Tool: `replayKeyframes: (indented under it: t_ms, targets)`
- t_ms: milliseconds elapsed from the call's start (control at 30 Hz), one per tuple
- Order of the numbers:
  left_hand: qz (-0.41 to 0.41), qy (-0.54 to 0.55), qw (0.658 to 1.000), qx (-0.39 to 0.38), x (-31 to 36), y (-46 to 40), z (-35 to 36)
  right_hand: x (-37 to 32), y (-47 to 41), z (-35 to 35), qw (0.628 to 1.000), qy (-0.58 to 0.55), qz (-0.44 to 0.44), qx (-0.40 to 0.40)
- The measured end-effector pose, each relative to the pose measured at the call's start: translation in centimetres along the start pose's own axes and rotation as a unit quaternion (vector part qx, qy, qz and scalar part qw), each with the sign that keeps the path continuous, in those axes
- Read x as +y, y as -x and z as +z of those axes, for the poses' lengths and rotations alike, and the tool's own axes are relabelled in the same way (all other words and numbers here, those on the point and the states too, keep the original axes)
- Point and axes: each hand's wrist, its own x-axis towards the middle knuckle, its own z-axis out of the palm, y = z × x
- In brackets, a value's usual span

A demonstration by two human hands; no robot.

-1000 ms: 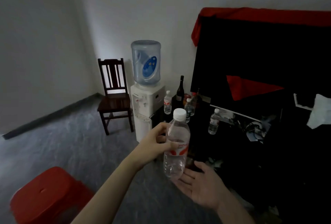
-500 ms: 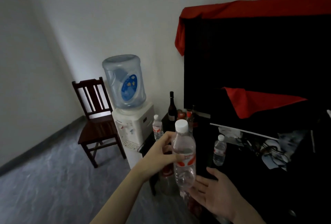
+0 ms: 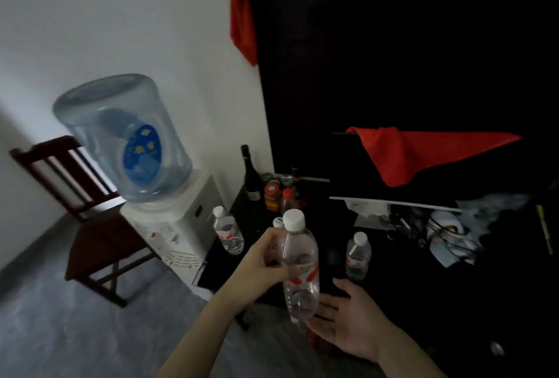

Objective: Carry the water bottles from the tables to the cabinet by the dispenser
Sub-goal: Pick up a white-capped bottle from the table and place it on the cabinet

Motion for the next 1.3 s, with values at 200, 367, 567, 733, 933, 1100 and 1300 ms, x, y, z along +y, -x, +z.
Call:
replayKeyframes:
  t_ms: [200, 367, 567, 733, 933, 1100, 1300]
  targets:
    - [-0.006, -0.056, 0.992, -0.117, -4.2, -5.7, 1.0, 0.5, -4.5, -2.7, 0.990, -0.125, -0.023, 0.063]
    - [0.008, -0.086, 0.980, -0.181, -7.7, -8.6, 2.7, 0.6, -7.7, -5.7, 0.974, -0.184, -0.051, 0.119]
    - [0.009, -0.106, 0.976, -0.191, -12.2, -10.4, 4.3, 0.6, -10.7, -9.2, 0.967, -0.183, -0.051, 0.169]
    - [-0.001, -0.106, 0.980, -0.169, -15.6, -11.7, 6.0, -0.3, -12.6, -10.6, 0.967, -0.141, -0.041, 0.208]
    - [-0.002, -0.101, 0.984, -0.150, -18.8, -12.4, 8.5, -1.0, -13.9, -13.5, 0.959, -0.141, -0.059, 0.237]
    - [0.027, -0.130, 0.980, -0.149, -20.5, -12.6, 10.8, -0.9, -14.1, -15.6, 0.958, -0.136, -0.065, 0.245]
    - [0.037, -0.139, 0.977, -0.157, -21.0, -12.8, 12.1, -0.7, -13.8, -16.4, 0.964, -0.147, -0.054, 0.217]
